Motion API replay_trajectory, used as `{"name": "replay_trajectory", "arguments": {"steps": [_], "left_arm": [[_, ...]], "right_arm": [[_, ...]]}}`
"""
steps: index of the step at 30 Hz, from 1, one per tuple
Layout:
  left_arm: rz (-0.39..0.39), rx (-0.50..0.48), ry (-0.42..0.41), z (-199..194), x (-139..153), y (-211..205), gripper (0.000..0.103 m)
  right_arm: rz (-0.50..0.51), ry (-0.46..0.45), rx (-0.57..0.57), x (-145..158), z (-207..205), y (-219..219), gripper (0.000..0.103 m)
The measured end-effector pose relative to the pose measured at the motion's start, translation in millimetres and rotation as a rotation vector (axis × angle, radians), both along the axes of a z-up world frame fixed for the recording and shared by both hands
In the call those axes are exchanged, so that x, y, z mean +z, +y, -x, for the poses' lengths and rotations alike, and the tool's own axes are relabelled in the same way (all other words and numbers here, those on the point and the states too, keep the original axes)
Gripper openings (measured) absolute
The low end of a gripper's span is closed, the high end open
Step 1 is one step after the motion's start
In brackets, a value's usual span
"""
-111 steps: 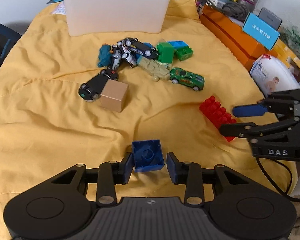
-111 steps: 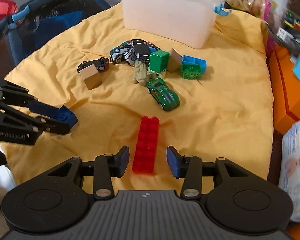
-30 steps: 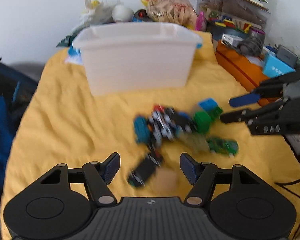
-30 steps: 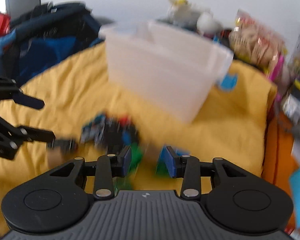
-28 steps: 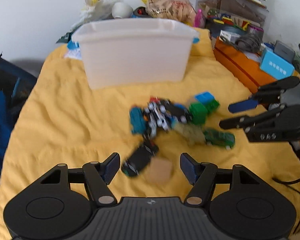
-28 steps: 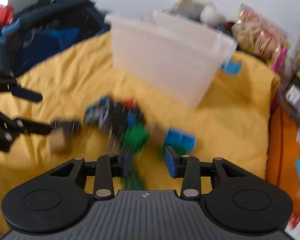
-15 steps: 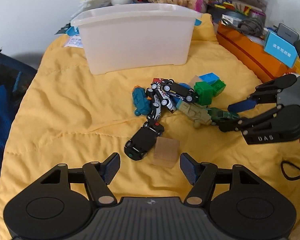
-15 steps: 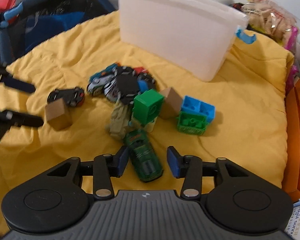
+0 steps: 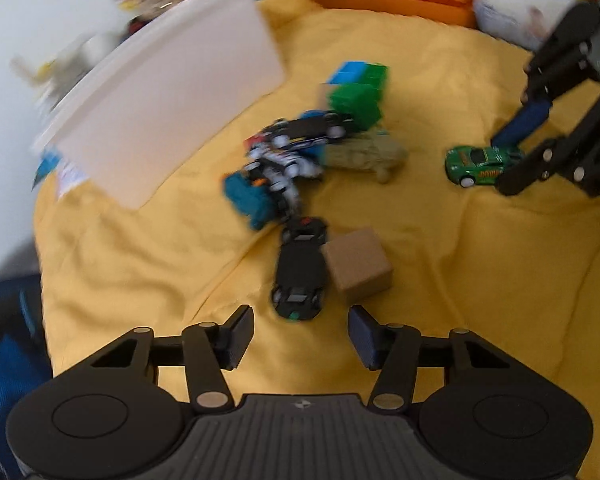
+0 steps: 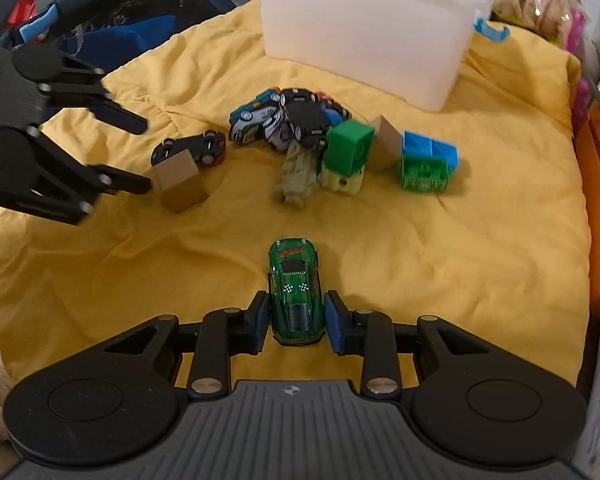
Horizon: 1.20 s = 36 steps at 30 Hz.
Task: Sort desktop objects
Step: 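Grasp the green toy car with the right tool while the left tool approaches a black car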
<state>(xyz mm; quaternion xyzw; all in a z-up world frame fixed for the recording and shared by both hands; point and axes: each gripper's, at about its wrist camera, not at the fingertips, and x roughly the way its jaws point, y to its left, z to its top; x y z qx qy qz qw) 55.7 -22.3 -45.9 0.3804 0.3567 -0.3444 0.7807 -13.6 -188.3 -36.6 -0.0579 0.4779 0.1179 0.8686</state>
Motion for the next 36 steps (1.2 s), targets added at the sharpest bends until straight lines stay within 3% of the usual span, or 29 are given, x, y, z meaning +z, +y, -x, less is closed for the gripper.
{"name": "replay_trajectory", "arguments": {"steps": [6, 8, 11, 16, 22, 27, 31, 33, 36], "left_arm": [[0.021, -0.027, -0.038, -11.6, -3.4, -17.3, 0.056], [0.056, -0.008, -0.023, -16.9, -3.2, -18.5, 0.046], [0.124, 0.087, 0.082, -29.2, -1.6, -16.7, 0.033], [0.216, 0.225, 0.197, -25.1, 7.0, 1.6, 0.033], [0.335, 0.28, 0.275, 36.0, 17.8, 10.0, 0.033], [0.292, 0.304, 0.211, 63.4, 3.5, 0.7, 0.036], [0.253, 0.277, 0.038, 83.6, 16.1, -6.4, 0.063], [0.227, 0.255, -0.035, 93.9, 20.6, -13.2, 0.063], [0.187, 0.221, -0.059, 105.6, 18.7, -26.4, 0.063]], "right_arm": [[-0.003, 0.009, -0.046, -1.9, 5.6, -3.0, 0.033], [-0.004, 0.009, -0.057, -2.5, 7.9, -3.3, 0.033], [0.0, 0.005, -0.064, -2.8, 9.9, -2.8, 0.033], [0.013, 0.001, -0.057, -1.8, 11.2, -0.3, 0.033], [0.009, -0.005, -0.032, -2.4, 15.2, 1.0, 0.034], [0.02, -0.011, -0.001, -4.7, 17.1, 5.9, 0.042], [0.014, -0.012, 0.013, -5.3, 17.2, 5.1, 0.043], [0.008, -0.012, 0.015, -5.9, 18.4, 4.2, 0.043], [0.004, -0.009, 0.026, -6.2, 20.1, 2.8, 0.045]]}}
